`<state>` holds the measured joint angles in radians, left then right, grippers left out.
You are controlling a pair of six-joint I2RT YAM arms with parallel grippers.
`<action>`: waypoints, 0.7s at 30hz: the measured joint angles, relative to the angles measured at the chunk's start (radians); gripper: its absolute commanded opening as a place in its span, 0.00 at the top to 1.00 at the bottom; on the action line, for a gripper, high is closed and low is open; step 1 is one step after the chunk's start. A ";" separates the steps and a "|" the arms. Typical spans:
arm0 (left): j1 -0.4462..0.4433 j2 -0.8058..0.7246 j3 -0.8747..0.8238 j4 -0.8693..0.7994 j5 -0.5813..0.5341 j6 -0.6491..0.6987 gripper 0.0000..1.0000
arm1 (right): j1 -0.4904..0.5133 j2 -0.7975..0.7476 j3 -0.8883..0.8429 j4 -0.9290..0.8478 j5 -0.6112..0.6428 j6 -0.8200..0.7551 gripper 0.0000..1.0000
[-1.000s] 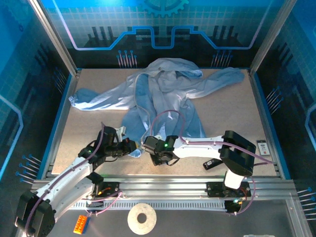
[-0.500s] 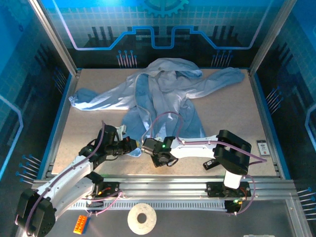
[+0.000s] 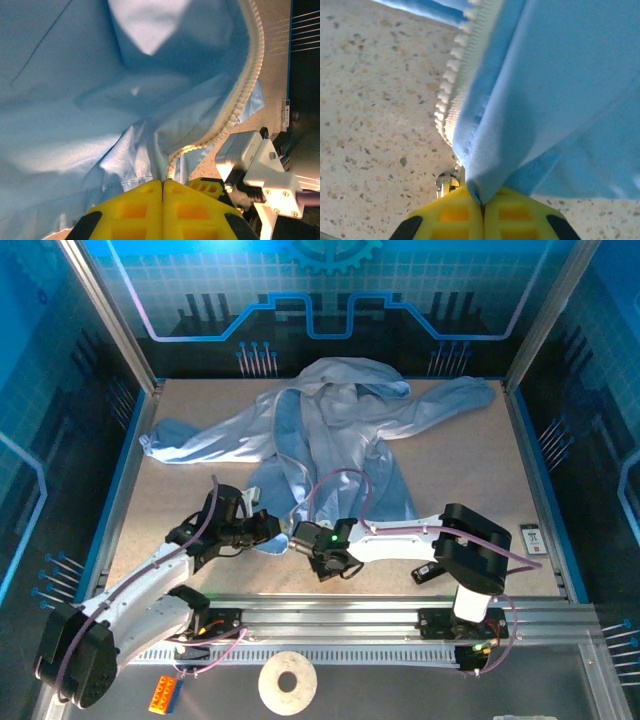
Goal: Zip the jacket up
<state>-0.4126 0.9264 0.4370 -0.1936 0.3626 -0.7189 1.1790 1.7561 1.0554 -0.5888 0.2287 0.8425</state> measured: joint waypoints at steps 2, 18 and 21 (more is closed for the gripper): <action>0.000 0.000 0.008 -0.006 0.000 0.014 1.00 | -0.011 -0.013 -0.002 0.019 -0.012 -0.022 1.00; -0.012 0.013 0.058 0.113 0.013 0.010 1.00 | -0.377 -0.443 -0.256 0.499 -0.272 -0.161 1.00; -0.022 0.075 0.059 0.172 0.030 0.007 1.00 | -0.403 -0.441 -0.321 0.531 -0.299 -0.166 1.00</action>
<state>-0.4343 1.0012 0.4961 -0.0219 0.3923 -0.7120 0.7757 1.3155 0.7341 -0.0578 -0.0708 0.6762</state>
